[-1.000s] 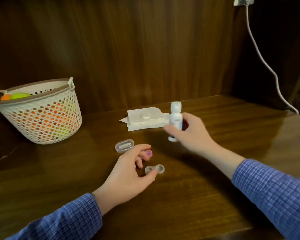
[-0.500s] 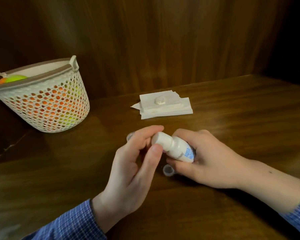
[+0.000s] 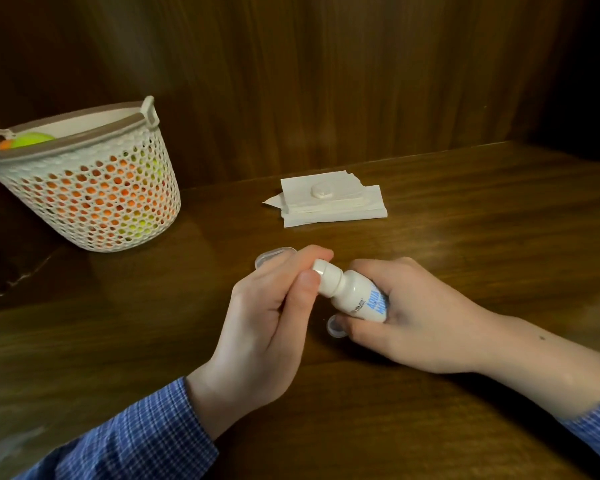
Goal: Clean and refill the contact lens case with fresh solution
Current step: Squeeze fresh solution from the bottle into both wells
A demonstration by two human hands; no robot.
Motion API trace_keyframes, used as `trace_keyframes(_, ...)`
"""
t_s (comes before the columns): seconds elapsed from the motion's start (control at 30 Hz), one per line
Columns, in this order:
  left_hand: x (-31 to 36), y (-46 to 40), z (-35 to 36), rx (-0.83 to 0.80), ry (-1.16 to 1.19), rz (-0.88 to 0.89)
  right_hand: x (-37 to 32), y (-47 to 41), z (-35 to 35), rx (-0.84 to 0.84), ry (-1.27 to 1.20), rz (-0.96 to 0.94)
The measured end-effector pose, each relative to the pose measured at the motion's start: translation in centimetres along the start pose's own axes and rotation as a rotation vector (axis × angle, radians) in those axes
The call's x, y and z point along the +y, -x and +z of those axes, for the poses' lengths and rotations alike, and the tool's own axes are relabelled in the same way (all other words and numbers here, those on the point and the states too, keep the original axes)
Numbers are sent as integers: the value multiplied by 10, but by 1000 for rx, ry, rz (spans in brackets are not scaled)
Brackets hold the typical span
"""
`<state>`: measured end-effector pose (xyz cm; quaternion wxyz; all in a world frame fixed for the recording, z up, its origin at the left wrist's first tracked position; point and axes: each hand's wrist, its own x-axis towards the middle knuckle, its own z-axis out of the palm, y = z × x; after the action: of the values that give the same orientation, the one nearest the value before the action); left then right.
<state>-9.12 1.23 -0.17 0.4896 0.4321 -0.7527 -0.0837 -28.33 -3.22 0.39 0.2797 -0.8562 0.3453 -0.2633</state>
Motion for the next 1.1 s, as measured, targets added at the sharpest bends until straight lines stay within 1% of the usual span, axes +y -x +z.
trace_keyframes(0.13, 1, 0, -1, -14, 54, -16, 0, 1, 1, -22, -15, 21)
trace_keyframes(0.3, 1, 0, -1, -23, 48, -34, 1, 0, 2, -32, -28, 27)
trace_keyframes(0.37, 0, 2, -1, -8, 121, -101, 0, 0, 2, -43, -23, 28)
trace_keyframes(0.47, -2, 4, -2, 44, 321, -290, 0, 1, 3, -68, -63, 44)
trace_keyframes(0.53, 2, 2, -3, 34, 447, -397, 0, 2, 5, -68, -118, 61)
trace_keyframes(0.57, 3, -1, -4, 29, 563, -490, 0, 2, 6, -65, -135, 65)
trace_keyframes(0.6, 4, -5, -6, 18, 708, -619, 0, 2, 4, -66, -158, 70)
trace_keyframes(0.67, 5, -13, -10, -69, 1038, -881, 0, 1, -3, -101, -270, 96)
trace_keyframes(0.7, 5, -16, -12, -139, 1180, -953, 1, 0, -8, -131, -354, 103)
trace_keyframes(0.73, 4, -17, -14, -197, 1286, -977, 3, 0, -14, -154, -439, 95)
trace_keyframes(0.8, 0, -16, -18, -248, 1405, -947, 8, -3, -24, -156, -628, 86)
trace_keyframes(0.87, -3, -16, -19, -260, 1419, -891, 15, -5, -30, -146, -841, 122)
trace_keyframes(1.0, -5, -12, -13, -353, 1276, -782, 23, -9, -31, -155, -1199, 198)
trace_keyframes(1.1, -5, -7, -10, -412, 1199, -722, 23, -12, -31, -157, -1385, 278)
